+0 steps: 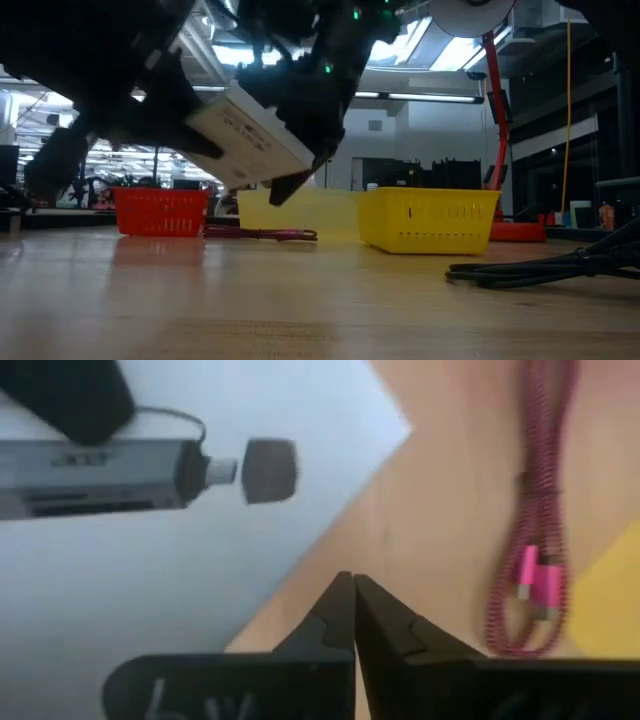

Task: Pick and place items into bin
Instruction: Stack the white box on top of the white box

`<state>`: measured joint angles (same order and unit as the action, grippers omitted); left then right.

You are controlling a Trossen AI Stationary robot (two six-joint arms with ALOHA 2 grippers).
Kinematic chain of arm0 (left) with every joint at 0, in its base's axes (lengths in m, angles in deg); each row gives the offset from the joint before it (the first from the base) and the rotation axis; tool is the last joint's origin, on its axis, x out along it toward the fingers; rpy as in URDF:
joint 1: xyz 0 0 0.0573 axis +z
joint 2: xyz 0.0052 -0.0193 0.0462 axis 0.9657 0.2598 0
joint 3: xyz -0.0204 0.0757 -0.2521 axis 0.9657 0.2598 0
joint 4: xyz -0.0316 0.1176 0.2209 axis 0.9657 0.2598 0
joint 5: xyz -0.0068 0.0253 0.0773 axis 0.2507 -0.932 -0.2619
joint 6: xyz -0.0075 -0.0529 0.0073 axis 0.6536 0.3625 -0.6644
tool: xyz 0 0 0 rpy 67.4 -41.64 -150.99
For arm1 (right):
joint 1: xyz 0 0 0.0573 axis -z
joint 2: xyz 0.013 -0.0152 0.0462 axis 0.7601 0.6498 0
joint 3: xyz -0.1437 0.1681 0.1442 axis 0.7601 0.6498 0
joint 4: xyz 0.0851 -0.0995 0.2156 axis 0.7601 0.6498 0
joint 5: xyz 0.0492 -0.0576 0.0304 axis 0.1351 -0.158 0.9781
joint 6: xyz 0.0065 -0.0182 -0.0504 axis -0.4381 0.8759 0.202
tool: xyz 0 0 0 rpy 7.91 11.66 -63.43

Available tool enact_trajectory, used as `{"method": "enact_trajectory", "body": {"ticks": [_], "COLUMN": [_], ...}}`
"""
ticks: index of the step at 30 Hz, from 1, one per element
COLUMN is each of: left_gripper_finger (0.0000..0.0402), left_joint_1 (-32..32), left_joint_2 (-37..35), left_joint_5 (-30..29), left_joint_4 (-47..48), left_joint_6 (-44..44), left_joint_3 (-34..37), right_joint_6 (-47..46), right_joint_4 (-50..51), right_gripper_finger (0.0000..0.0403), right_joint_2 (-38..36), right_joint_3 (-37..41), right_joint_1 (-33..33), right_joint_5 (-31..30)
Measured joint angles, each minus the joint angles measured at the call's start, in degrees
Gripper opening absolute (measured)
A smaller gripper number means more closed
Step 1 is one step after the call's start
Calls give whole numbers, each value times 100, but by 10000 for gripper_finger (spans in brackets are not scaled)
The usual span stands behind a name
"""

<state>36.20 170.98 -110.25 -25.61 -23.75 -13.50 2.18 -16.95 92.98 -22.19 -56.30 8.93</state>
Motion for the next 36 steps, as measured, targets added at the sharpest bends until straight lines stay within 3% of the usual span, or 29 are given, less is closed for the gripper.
{"method": "enact_trajectory", "body": {"ticks": [9,17,27,31,36], "left_gripper_finger": [42,42,42,42,42], "left_joint_1": [-240,-365,-354,-313,-208], "left_joint_2": [-60,-60,-66,-69,-71], "left_joint_5": [-246,-466,-661,-687,-621], "left_joint_4": [29,27,-651,-1263,-1788], "left_joint_6": [3,-74,-996,-1846,-2901], "left_joint_3": [-7,-9,-15,-18,-22], "right_joint_6": [90,-487,-1274,-1713,-1984], "right_joint_4": [980,1166,215,-359,-1781], "right_gripper_finger": [0,0,0,0,0], "right_joint_2": [-25,-685,-1328,-1986,-2971], "right_joint_3": [-856,-643,937,1783,3154], "right_joint_1": [-259,-736,-1251,-1337,-1425], "right_joint_5": [-695,-1578,-1919,-1983,-2026]}}
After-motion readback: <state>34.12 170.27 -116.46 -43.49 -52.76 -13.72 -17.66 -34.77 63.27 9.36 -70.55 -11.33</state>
